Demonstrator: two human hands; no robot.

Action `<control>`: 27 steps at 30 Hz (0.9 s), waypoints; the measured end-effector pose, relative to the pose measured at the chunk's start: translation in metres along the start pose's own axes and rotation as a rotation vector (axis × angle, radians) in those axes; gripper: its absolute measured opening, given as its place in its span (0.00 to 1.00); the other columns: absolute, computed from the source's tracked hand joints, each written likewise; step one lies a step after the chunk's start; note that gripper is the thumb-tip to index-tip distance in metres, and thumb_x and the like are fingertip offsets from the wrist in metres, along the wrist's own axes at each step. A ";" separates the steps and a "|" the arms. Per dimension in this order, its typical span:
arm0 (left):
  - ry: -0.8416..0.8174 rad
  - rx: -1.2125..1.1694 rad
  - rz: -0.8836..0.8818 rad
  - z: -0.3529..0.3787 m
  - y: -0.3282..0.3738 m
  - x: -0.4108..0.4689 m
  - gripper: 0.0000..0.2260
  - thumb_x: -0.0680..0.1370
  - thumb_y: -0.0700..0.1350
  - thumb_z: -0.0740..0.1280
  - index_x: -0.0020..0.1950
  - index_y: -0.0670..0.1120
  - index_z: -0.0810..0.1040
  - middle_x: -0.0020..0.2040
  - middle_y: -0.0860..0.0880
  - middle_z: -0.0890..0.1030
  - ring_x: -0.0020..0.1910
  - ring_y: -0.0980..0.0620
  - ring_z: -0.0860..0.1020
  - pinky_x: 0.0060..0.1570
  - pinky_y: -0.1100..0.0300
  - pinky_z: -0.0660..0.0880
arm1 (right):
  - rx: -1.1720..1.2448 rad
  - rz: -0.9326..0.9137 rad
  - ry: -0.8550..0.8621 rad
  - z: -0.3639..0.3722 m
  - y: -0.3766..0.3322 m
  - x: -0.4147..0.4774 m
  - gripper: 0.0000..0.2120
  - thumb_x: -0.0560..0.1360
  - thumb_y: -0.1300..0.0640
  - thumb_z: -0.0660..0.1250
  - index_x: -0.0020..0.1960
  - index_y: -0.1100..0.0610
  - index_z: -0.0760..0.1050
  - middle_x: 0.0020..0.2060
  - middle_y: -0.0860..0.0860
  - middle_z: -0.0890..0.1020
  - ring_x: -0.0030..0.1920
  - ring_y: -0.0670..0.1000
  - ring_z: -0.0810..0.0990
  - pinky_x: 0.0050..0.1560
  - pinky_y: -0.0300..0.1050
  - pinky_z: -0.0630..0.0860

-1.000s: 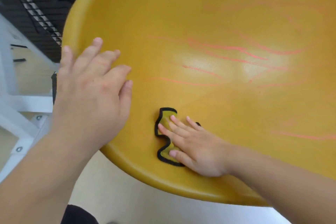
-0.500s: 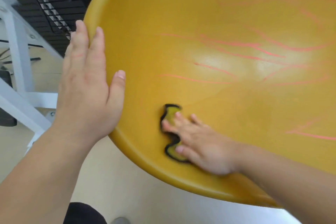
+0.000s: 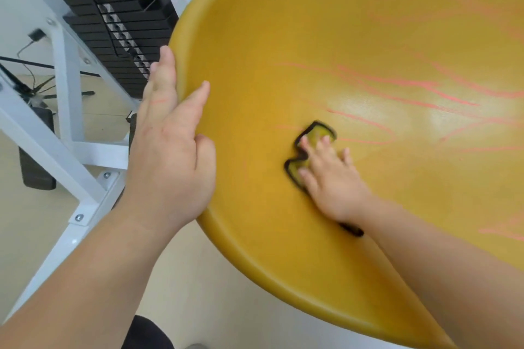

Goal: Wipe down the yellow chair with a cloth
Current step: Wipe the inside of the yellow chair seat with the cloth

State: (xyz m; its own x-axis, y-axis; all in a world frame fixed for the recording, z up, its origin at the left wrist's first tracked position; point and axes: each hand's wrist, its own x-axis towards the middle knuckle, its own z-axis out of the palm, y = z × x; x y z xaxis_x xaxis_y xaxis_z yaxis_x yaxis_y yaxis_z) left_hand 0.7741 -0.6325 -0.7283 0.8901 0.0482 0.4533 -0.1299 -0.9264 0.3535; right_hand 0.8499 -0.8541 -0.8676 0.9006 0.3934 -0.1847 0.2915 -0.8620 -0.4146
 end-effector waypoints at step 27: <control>-0.013 0.049 -0.032 0.002 0.003 -0.001 0.26 0.76 0.38 0.55 0.74 0.44 0.74 0.83 0.40 0.48 0.82 0.43 0.48 0.79 0.55 0.46 | 0.144 -0.236 0.103 0.004 -0.047 0.002 0.30 0.84 0.43 0.46 0.83 0.52 0.47 0.83 0.51 0.48 0.81 0.52 0.37 0.80 0.60 0.38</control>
State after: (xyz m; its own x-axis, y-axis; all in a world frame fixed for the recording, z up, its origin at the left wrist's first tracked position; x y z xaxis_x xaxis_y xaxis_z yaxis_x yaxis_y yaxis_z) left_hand 0.7736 -0.6356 -0.7294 0.8989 0.0736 0.4320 -0.0800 -0.9416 0.3270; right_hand 0.8365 -0.8113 -0.8516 0.8436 0.5366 0.0206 0.4547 -0.6933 -0.5591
